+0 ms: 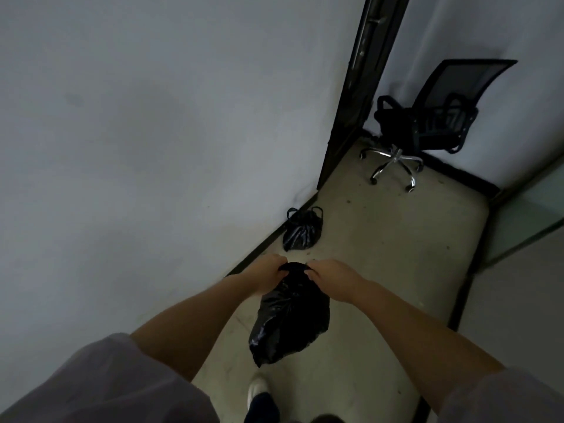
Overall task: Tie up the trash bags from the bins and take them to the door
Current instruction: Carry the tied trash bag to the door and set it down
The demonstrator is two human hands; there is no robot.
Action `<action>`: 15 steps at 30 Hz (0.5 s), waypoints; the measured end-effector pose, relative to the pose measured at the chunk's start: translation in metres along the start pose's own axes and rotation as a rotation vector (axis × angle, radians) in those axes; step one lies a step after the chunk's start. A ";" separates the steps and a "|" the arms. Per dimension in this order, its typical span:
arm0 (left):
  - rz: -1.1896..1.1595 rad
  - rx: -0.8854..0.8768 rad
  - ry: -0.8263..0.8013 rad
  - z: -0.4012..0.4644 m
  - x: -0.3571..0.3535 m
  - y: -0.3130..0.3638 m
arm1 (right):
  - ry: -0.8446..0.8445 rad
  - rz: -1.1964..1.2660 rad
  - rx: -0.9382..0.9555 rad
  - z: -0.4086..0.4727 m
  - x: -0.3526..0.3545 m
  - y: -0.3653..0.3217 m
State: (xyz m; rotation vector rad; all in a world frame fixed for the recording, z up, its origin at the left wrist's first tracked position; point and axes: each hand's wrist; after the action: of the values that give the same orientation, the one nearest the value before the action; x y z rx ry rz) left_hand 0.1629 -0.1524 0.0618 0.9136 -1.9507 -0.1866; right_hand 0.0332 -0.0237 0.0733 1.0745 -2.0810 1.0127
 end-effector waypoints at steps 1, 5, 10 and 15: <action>-0.012 0.000 0.012 0.010 0.010 -0.002 | 0.007 0.024 0.002 0.010 0.008 0.003; -0.040 0.025 0.047 0.051 0.041 -0.015 | 0.014 0.082 0.029 0.050 0.034 0.010; -0.040 0.117 -0.090 0.103 0.071 -0.042 | -0.096 0.121 0.041 0.121 0.056 0.030; -0.050 0.186 -0.126 0.163 0.101 -0.083 | -0.230 0.148 0.022 0.207 0.059 0.056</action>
State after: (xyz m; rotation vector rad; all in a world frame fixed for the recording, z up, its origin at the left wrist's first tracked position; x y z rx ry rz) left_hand 0.0463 -0.3163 0.0036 1.0953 -2.0885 -0.0939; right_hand -0.0745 -0.1971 -0.0143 1.1054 -2.3690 1.0245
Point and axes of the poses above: each hand's wrist, its own z-axis towards the middle knuckle, its own x-axis out of the back of the hand, y = z × x, and after that the axes turned 13 degrees about -y, right-handed
